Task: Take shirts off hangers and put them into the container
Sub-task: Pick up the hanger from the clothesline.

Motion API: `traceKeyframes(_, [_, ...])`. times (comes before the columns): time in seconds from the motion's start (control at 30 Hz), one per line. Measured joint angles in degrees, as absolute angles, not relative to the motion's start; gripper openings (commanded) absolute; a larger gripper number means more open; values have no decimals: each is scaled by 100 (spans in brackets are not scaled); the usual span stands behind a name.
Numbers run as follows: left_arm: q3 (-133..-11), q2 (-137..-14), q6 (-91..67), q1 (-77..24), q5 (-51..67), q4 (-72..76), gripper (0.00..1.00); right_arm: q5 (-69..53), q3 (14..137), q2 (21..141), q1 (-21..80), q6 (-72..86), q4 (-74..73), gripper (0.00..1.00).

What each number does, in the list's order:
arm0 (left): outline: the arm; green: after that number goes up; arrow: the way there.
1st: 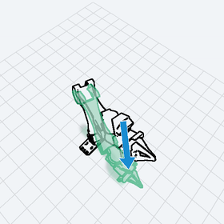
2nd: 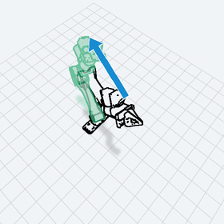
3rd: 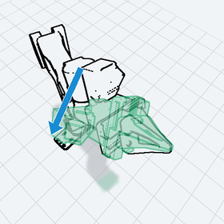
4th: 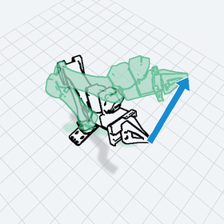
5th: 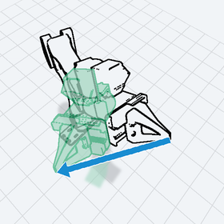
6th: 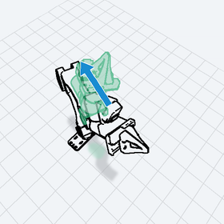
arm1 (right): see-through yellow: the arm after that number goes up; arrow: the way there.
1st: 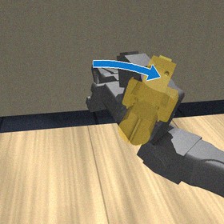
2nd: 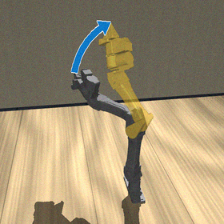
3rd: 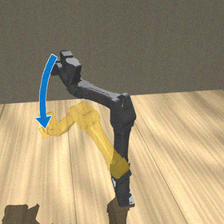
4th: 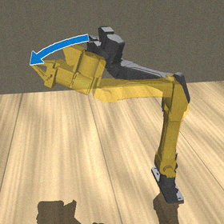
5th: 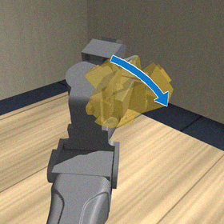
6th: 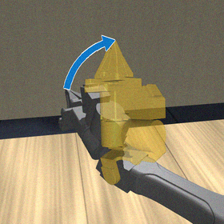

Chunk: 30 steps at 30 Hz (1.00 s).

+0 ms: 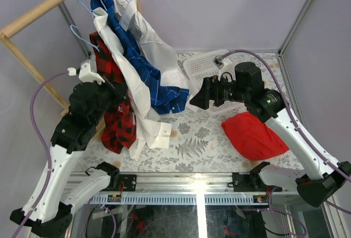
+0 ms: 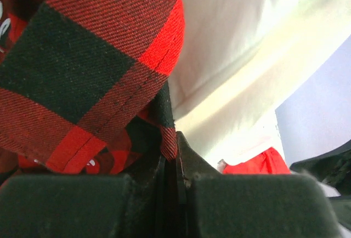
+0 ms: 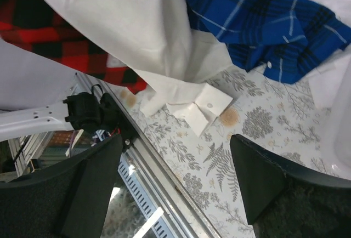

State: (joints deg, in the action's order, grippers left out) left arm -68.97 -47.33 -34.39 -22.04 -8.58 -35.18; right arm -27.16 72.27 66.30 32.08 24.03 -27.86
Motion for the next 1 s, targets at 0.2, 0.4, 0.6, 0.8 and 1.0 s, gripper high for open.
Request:
traceKeyframes(0.2, [-6873, -4115, -3472, -2386, -961, -4265, 0, -2368, 7837, 6685, 3837, 2423, -2799, 85])
traceKeyframes(0.4, [-7190, -3896, -3264, -2397, -36, -4805, 0, -1634, 8429, 7072, 4897, 2471, -2856, 83])
traceKeyframes(0.6, [-6984, -3273, -2923, -2397, 617, -5304, 0, -633, 9124, 7688, 5979, 2600, -2877, 82])
traceKeyframes(0.8, [-7032, -2971, -2650, -2399, 893, -5830, 0, 456, 10007, 8486, 6785, 2995, -2547, 78])
traceKeyframes(1.0, [-6919, -2867, -2464, -2399, 976, -6007, 0, 1529, 11225, 9472, 7343, 3330, -2333, 77])
